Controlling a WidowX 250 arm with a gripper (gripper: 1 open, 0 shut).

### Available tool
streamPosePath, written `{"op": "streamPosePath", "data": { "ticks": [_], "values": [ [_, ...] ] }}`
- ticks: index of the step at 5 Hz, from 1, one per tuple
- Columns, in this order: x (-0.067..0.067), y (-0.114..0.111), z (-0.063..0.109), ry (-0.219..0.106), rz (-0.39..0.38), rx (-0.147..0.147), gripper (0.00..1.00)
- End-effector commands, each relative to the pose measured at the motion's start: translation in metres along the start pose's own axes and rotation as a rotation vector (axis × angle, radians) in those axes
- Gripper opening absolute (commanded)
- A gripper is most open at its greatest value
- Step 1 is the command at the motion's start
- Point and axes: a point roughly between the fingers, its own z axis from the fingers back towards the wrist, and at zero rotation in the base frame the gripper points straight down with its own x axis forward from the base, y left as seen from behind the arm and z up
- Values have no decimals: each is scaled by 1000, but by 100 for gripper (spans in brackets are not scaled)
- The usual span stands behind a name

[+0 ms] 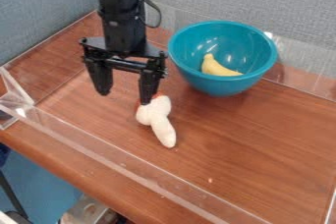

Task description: Remove the mushroom from the blue bowl and put it on the table

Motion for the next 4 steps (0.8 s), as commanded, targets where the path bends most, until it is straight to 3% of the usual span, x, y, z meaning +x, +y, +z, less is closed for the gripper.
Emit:
{"op": "streamPosePath", "data": {
  "ticks": [1,4],
  "values": [
    [12,9,15,-77,2,4,100],
    [11,-7,28,-123,68,7,100]
  ]
}}
